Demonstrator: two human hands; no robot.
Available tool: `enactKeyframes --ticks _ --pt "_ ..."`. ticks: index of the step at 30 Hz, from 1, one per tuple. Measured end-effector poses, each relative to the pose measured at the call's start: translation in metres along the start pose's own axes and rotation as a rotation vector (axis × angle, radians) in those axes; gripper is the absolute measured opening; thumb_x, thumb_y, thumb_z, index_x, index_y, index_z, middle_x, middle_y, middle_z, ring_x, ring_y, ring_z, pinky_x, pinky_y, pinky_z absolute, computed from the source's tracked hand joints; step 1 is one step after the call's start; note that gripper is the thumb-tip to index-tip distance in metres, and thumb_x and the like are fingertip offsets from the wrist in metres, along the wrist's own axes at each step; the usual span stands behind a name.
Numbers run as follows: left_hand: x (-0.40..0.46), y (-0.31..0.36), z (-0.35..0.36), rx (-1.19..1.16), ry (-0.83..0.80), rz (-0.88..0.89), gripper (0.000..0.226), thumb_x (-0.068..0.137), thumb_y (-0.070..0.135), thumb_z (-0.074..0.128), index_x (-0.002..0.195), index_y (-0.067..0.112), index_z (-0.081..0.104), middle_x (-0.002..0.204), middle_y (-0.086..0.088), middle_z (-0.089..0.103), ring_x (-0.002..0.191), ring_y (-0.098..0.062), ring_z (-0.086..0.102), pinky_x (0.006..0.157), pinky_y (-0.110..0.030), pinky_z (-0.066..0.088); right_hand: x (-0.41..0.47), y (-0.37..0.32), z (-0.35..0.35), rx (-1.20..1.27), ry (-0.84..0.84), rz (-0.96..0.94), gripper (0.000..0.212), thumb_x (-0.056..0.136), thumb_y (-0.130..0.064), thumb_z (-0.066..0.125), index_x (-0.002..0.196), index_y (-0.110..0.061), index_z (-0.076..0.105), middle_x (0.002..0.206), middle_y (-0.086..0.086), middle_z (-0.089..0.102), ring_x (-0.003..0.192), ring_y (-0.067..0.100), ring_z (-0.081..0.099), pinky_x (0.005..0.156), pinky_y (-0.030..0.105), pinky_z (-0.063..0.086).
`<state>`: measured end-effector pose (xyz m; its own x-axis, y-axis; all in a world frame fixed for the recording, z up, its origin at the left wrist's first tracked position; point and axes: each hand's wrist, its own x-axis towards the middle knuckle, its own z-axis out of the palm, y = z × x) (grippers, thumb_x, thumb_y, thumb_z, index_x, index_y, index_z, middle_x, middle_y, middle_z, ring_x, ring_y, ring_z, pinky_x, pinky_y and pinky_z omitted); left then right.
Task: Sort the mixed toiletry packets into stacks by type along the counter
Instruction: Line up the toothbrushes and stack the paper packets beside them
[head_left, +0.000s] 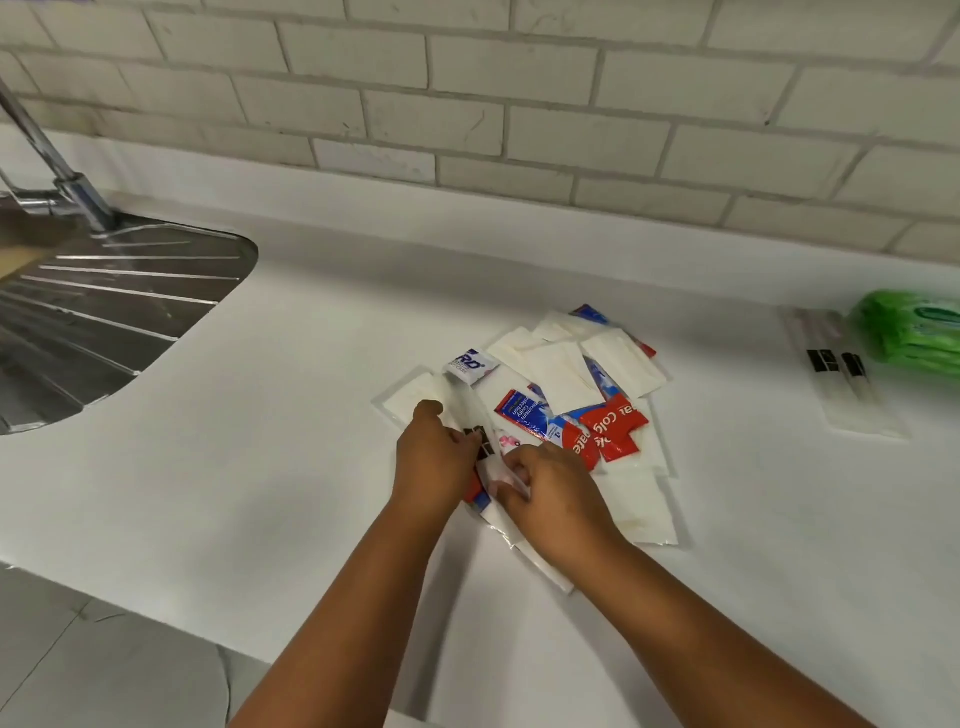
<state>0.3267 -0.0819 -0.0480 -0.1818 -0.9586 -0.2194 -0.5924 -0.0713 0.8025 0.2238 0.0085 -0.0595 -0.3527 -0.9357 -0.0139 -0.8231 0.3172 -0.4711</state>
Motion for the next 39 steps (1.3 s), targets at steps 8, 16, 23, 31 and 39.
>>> enactKeyframes --ticks 8,16,23,31,39 --pt "0.0 0.011 0.005 -0.297 -0.007 0.021 0.035 0.089 0.014 0.063 0.123 0.015 0.056 0.091 0.003 0.062 0.087 -0.021 0.067 0.079 -0.035 0.057 -0.006 0.0 -0.013 0.126 0.055 0.053 0.047 0.089 -0.046 0.059 0.13 -0.021 0.055 0.121 -0.003 0.061 0.112 0.014 0.052 0.093 0.026 0.046" --pt "-0.01 0.047 0.025 -0.509 -0.258 0.055 0.017 0.092 0.013 0.061 0.108 0.013 0.067 0.099 -0.007 0.072 0.09 -0.021 0.071 0.073 -0.029 0.059 -0.021 0.037 -0.05 0.608 0.017 0.294 0.023 0.084 -0.037 0.069 0.097 -0.019 0.063 0.089 -0.004 0.066 0.084 0.015 0.063 0.073 0.02 0.051" --pt "-0.042 0.085 0.095 -0.536 -0.459 0.095 0.02 0.087 0.005 0.066 0.107 0.008 0.066 0.083 -0.006 0.064 0.076 -0.021 0.062 0.074 -0.037 0.055 -0.042 0.106 -0.087 0.81 0.129 0.324 0.009 0.083 -0.025 0.072 0.079 -0.022 0.064 0.054 -0.021 0.056 0.054 -0.002 0.052 0.059 0.015 0.04" --pt "-0.071 0.146 0.197 -0.484 -0.644 0.063 0.026 0.082 0.004 0.073 0.105 0.01 0.062 0.098 -0.016 0.065 0.084 -0.022 0.066 0.073 -0.03 0.054 -0.055 0.208 -0.141 0.901 0.263 0.395 0.009 0.083 -0.021 0.072 0.078 -0.015 0.067 0.063 -0.009 0.063 0.064 0.013 0.06 0.061 0.024 0.045" --pt "-0.064 0.215 0.29 -0.475 -0.593 0.099 0.021 0.08 0.0 0.073 0.093 0.012 0.061 0.069 0.001 0.063 0.061 -0.016 0.058 0.058 -0.022 0.051 -0.034 0.299 -0.175 0.818 0.51 0.456 0.016 0.082 -0.026 0.074 0.091 -0.033 0.062 0.077 -0.007 0.064 0.077 0.012 0.065 0.071 0.024 0.049"
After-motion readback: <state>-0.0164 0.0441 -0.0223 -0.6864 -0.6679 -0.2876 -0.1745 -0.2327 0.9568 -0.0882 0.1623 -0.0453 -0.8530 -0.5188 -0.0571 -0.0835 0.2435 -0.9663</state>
